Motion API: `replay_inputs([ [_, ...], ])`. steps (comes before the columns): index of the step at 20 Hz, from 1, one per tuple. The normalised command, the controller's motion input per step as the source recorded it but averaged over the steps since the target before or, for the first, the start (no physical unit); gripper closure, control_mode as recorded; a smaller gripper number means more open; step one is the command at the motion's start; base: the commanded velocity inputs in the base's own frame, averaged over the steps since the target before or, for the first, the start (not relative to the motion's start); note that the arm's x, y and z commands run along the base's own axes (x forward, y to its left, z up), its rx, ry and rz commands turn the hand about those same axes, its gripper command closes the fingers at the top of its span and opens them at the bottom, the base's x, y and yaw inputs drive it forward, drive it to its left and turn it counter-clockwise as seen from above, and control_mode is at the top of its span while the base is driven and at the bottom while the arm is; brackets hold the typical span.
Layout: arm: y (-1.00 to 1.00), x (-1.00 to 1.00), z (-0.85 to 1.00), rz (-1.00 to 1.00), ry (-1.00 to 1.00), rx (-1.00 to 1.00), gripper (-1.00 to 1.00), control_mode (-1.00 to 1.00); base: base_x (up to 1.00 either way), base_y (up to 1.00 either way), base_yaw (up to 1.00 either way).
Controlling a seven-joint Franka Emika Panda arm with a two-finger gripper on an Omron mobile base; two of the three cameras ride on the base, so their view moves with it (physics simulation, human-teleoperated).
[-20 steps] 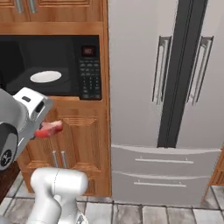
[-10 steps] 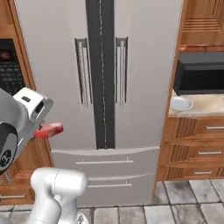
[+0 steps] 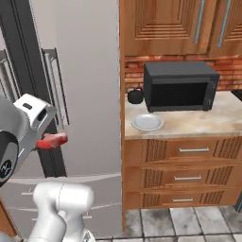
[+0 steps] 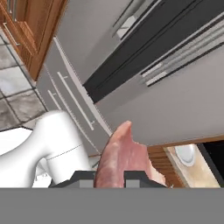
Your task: Pick the steak from the microwave and place it on plate located on the counter.
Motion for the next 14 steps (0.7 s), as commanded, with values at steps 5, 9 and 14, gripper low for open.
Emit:
replay_inputs([
  [5, 0.0, 0.0, 0.0, 0.0, 0.0, 0.0, 1.0, 1.0, 0.03, -1.0, 0.16],
  [9, 0.0, 0.0, 0.0, 0.0, 0.0, 0.0, 1.0, 1.0, 0.0, -1.0, 0.26],
  [14, 0.0, 0.0, 0.0, 0.0, 0.0, 0.0, 1.0, 1.0, 0.03, -1.0, 0.34],
])
